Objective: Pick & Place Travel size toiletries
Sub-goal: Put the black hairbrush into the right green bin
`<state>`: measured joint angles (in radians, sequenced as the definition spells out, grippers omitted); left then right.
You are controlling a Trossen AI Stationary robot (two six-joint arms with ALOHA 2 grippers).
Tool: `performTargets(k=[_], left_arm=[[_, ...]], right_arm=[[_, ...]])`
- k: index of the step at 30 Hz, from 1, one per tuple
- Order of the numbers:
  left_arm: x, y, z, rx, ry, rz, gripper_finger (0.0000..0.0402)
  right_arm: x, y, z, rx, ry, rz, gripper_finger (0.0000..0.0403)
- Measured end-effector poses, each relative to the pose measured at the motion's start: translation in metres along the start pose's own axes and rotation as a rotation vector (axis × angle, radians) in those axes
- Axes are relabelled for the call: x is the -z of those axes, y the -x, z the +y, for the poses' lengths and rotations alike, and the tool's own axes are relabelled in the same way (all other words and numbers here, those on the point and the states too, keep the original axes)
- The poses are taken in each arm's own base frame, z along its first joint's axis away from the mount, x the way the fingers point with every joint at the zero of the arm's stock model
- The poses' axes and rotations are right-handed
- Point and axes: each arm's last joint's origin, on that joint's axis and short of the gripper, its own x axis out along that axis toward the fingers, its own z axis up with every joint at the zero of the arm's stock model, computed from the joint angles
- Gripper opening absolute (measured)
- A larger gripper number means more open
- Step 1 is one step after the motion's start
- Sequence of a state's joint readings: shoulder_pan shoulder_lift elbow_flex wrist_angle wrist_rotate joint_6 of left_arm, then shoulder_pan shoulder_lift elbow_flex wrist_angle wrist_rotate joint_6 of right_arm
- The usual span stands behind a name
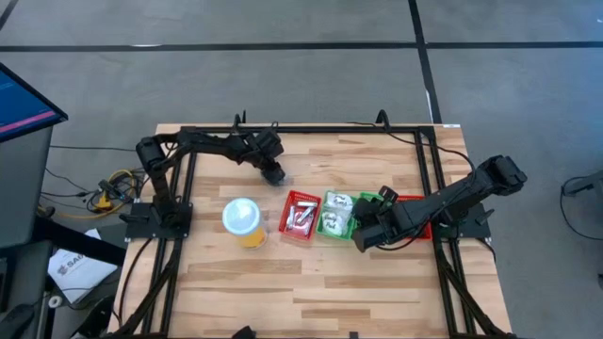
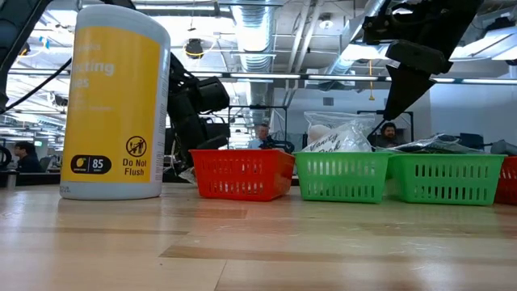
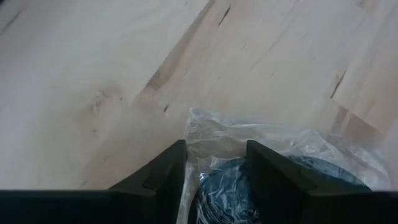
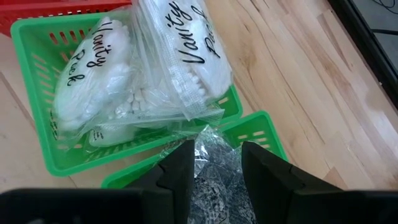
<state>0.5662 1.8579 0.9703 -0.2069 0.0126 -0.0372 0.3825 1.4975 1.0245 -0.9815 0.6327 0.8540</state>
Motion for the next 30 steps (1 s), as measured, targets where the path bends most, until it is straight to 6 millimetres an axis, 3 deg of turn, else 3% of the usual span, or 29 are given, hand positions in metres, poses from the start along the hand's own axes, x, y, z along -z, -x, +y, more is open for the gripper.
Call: performTargets(k=[4,8,12,21,30], left_arm=[[0.004,-0.009,-0.005,-0.061,-0.023,0.023,0.0119],[0.005,-0.011,-0.007,-0.09,-0.035,0.028,0.0021],[0.005,-0.006,-0.007,-0.083,-0.03,0.026,0.0003],[-0.002,0.019,-0.01,-0.046,-0.037,-0.034,0.0007],[-0.005,0.018,-0.013,0.023,-0.033,-0.057,0.0095]], right_arm=[[0.0,0.0,0.0,-0.001,-0.001,0.0,0.0123],[0.0,0.0,0.0,-0.001,-0.001,-0.001,0.0123],[0.0,0.0,0.0,-0.001,0.0,-0.001,0.0123],[0.0,0.0,0.0,-0.001,-0.001,-0.001,0.0123],[0.0,0.0,0.0,-0.002,-0.001,-0.001,0.0123]])
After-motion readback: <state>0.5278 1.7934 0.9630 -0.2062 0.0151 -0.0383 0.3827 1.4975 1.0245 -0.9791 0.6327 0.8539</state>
